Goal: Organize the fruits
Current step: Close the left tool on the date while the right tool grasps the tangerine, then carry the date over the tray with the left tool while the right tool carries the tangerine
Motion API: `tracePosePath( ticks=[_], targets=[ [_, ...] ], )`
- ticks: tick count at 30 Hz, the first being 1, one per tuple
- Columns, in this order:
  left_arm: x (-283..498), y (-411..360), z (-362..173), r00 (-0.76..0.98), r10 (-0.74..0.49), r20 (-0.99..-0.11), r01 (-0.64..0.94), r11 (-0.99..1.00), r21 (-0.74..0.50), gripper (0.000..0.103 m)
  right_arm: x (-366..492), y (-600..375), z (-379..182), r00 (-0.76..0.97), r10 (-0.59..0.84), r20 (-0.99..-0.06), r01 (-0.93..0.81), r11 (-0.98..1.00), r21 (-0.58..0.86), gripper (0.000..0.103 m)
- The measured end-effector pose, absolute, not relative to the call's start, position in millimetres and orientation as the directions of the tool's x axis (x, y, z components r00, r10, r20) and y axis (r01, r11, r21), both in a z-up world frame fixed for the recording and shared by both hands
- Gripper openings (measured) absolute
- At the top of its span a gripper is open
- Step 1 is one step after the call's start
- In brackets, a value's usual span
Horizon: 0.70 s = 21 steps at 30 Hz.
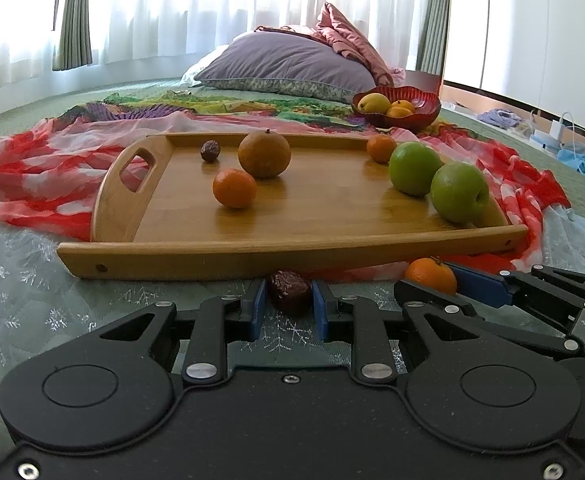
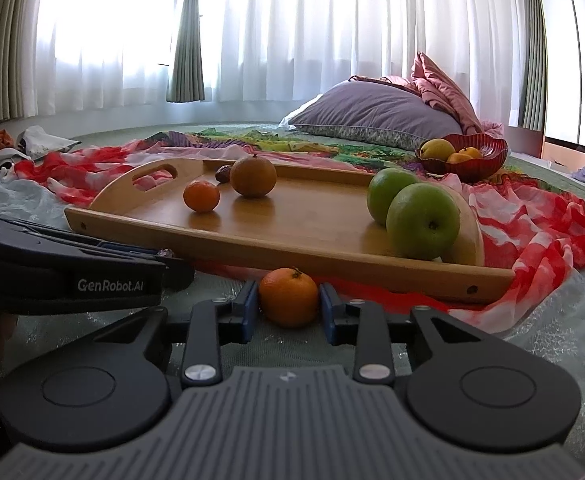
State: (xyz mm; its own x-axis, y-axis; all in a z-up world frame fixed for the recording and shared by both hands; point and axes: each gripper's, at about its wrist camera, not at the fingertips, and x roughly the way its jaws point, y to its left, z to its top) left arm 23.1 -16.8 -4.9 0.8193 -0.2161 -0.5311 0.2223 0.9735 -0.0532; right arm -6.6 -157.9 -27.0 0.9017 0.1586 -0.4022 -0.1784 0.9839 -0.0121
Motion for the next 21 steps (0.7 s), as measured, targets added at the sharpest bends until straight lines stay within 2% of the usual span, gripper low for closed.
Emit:
tracePosePath(
  ticks=[12,21],
  targets=[
    [18.3,-14.2,14.8,0.843,-0.233,-0.485,0.234,0.97,-0.058,0.023,-14.2,-157.5,-11.8,0.92,0.163,-0.357,-0.18,0.983,-0.015,0.037],
    [36.9,0.6,35.6,0.878,-0.192,-0.439,0.189,0.981,-0.052,0.023,2.0,-158.5,6.5,0.936,0.143,-0.323,-0.159,0.987,-0.023,0.037]
  ],
)
